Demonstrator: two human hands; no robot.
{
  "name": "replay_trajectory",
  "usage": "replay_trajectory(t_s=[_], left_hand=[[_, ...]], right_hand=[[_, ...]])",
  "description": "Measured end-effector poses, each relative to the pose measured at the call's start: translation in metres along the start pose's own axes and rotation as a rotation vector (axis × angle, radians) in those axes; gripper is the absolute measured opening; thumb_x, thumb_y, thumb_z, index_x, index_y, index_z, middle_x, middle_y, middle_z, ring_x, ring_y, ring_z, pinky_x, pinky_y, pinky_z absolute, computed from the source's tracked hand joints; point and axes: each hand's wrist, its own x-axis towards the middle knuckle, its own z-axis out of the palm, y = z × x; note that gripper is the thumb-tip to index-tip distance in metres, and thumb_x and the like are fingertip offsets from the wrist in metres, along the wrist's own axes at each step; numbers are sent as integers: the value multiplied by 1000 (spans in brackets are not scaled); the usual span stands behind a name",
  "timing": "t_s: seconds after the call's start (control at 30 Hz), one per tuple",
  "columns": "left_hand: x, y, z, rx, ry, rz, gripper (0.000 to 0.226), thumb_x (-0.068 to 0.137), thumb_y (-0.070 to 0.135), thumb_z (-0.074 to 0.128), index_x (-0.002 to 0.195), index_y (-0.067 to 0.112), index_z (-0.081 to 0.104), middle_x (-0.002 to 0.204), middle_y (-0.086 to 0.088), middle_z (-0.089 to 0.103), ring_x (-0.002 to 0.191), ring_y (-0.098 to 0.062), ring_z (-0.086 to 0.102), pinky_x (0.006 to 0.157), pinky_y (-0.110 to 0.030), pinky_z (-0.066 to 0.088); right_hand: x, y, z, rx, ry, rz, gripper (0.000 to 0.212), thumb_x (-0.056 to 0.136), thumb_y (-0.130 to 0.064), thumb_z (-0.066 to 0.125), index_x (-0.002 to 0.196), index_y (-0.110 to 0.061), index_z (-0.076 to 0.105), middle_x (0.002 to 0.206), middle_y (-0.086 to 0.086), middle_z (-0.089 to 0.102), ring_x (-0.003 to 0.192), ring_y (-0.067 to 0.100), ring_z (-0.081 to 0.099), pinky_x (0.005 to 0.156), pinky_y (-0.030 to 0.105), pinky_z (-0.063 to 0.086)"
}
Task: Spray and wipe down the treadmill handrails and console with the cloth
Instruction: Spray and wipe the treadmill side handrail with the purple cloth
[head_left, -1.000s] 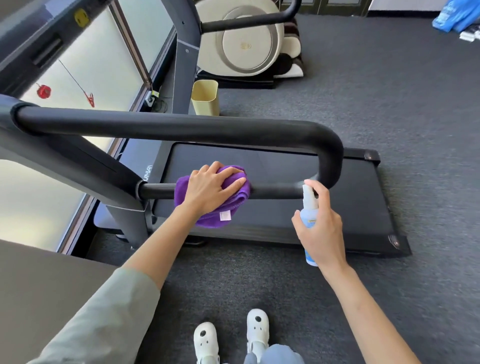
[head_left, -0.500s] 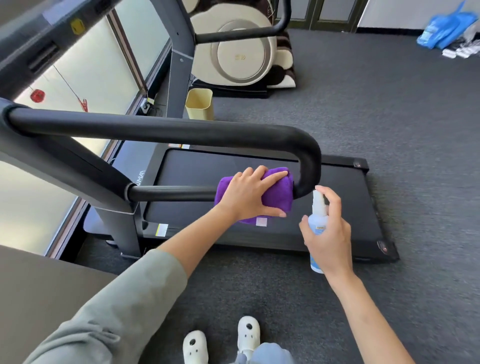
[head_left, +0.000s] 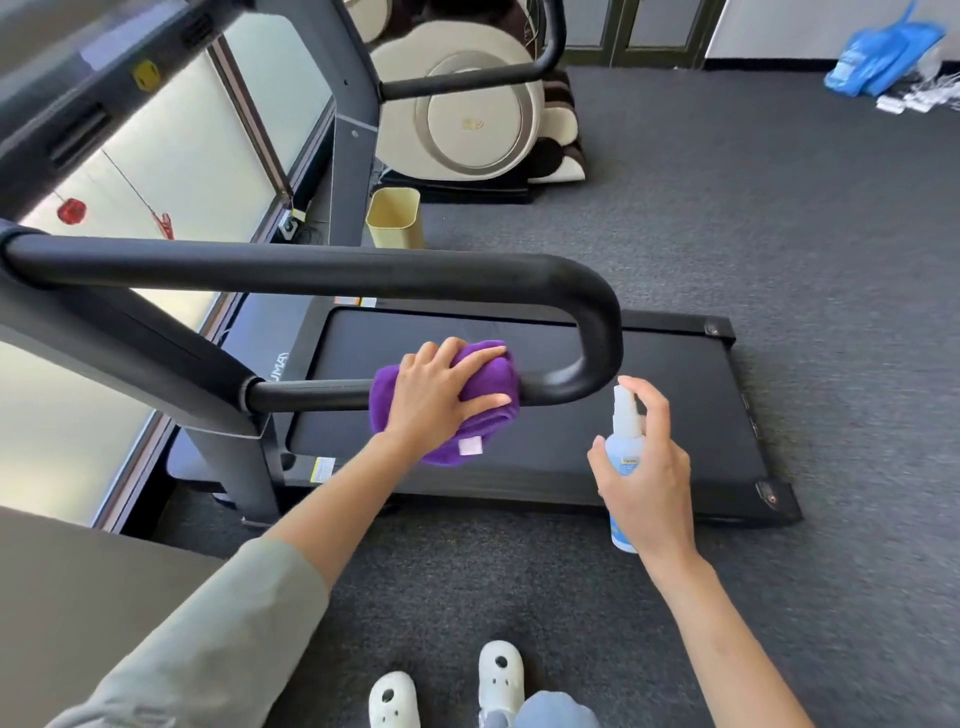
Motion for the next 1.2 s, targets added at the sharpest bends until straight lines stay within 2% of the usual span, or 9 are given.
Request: replay_trajectory(t_s=[0.1, 0.2, 0.3, 0.4, 0.47, 0.6, 0.9, 1.07, 1.2], left_hand=[[15, 50, 8, -77, 55, 4, 63, 90, 66, 34, 140, 31, 47, 117, -3, 58, 98, -25, 54, 82, -39, 42], [23, 81, 11, -351, 172, -86, 54, 90, 54, 51, 135, 24, 54, 111, -3, 62, 96, -25, 57, 83, -41, 44], [21, 85, 10, -752, 356, -146, 51, 90, 41, 52, 131, 12, 56, 117, 0, 61, 107, -19, 57, 94, -32, 44], [30, 98, 3, -1010, 484, -263, 50, 88, 39, 49, 127, 7, 51, 118, -1, 56, 109, -14, 53, 96, -19, 40], [39, 110, 0, -1087, 456, -213, 45, 91, 41, 47, 127, 14, 45, 119, -5, 55, 110, -18, 54, 98, -24, 41], [45, 111, 12, -875, 354, -92, 60, 90, 53, 44, 124, 4, 50, 116, -11, 54, 105, -22, 52, 95, -35, 43], [18, 64, 11, 126, 100, 91, 78, 87, 73, 28, 144, 23, 44, 113, -8, 56, 92, -27, 50, 79, -38, 43], [16, 36, -2, -90, 145, -109, 67, 91, 65, 28, 146, 28, 40, 115, -8, 52, 100, -26, 46, 86, -37, 39], [29, 79, 12, -19, 191, 15, 64, 92, 65, 34, 136, 22, 53, 115, -8, 59, 101, -29, 53, 86, -41, 42]], right_hand=[[0, 3, -4, 27, 8, -8, 66, 84, 0, 67, 133, -35, 39, 121, -52, 42, 84, 15, 57, 74, 23, 42], [-2, 8, -10, 36, 41, 8, 67, 84, 0, 68, 132, -36, 39, 118, -40, 50, 79, 15, 55, 72, 24, 42], [-1, 12, -14, 40, 55, 34, 66, 84, 0, 67, 131, -38, 40, 118, -27, 54, 70, 14, 53, 68, 25, 43], [-1, 15, -16, 48, 41, 30, 67, 84, 1, 68, 131, -38, 40, 119, -42, 49, 72, 13, 54, 68, 20, 40], [0, 18, -18, 58, 35, 26, 68, 83, 2, 68, 131, -38, 40, 117, -39, 51, 72, 11, 52, 67, 19, 40], [4, 24, -24, 56, 46, 21, 69, 82, 3, 68, 132, -36, 41, 118, -14, 60, 71, 9, 50, 68, 20, 41], [4, 24, -25, 48, 55, 23, 65, 84, 0, 68, 133, -35, 41, 120, -14, 59, 72, 14, 51, 70, 25, 42], [4, 19, -28, 62, 59, 9, 64, 84, -1, 67, 132, -35, 41, 118, -10, 61, 68, 21, 54, 69, 34, 49], [2, 16, -24, 47, 48, -13, 64, 85, 0, 67, 132, -33, 40, 125, -19, 56, 72, 20, 56, 70, 28, 46]])
